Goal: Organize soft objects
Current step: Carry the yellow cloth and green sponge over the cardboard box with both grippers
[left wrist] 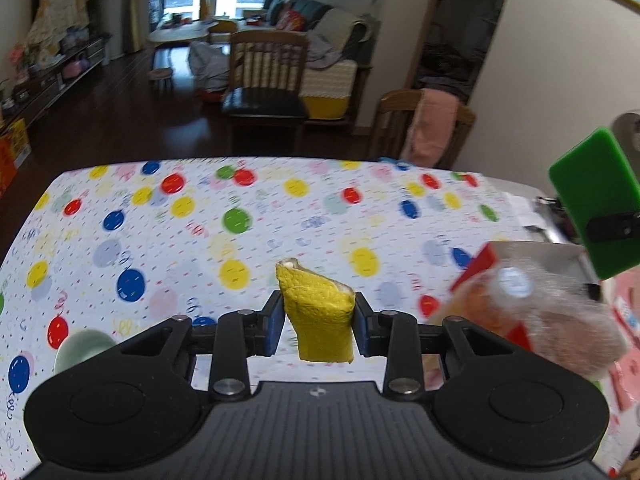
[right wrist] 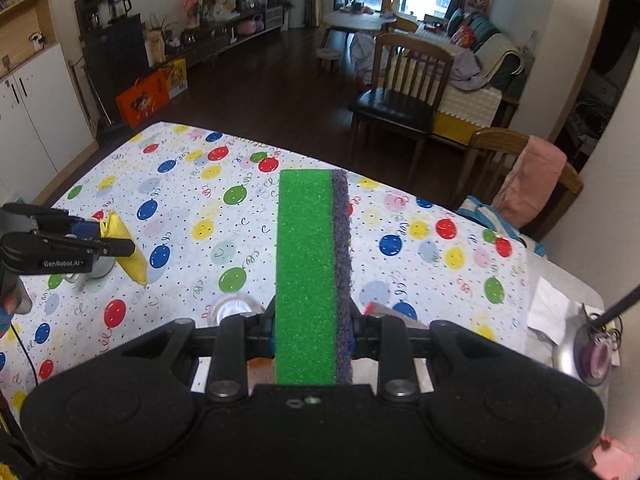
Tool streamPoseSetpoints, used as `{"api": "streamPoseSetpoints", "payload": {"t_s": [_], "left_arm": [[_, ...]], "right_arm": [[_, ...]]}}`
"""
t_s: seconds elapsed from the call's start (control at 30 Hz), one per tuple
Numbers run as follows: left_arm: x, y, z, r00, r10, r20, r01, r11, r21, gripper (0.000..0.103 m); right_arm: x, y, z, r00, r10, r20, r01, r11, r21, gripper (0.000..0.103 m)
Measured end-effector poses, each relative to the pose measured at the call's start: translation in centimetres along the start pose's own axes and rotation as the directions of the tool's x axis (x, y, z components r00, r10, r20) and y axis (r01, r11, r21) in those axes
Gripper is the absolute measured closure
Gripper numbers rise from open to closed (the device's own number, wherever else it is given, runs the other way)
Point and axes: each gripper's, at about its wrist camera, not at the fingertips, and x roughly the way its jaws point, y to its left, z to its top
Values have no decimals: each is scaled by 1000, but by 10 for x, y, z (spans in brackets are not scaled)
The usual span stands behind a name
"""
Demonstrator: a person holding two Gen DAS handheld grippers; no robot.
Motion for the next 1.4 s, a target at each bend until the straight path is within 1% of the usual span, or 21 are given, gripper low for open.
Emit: {"api": "streamPoseSetpoints", "payload": {"t_s": [0.2,0.33,0.53,0.7,0.9,1.07,1.23,1.33,1.4], "left_arm": [[-27,-42,12,997,-82,11,81,994,76,69],[-38,-73,16,990,-140,-4,140,983,119,69],[-39,-119,16,980,-195,-30,198,961,192,69],[-29,-158,11,972,-222,-73,234,941,244,69],[-11,-206,4,963,-233,-135,264,918,295,69],[9,-239,-6,956,-221,-191,273,909,314,69],[35,-265,-15,951,-178,-253,260,904,340,69],[52,-277,-21,952,-135,-276,233,902,364,69],[63,-281,-23,950,-116,-291,222,904,365,69]], "right_arm": [[-37,-13,-25,999,-18,46,17,999,39,76],[-58,-25,-45,997,-31,68,27,997,69,76],[-77,-58,-73,995,-73,73,63,989,137,76],[-86,-80,-97,994,-83,75,69,981,182,76],[-89,-104,-124,995,-84,61,69,974,215,76],[-86,-124,-148,996,-81,35,70,968,243,76],[-76,-142,-174,996,-91,-2,88,959,269,76],[-66,-151,-188,995,-96,-23,98,951,294,76],[-59,-155,-195,996,-84,-36,91,946,311,76]]}}
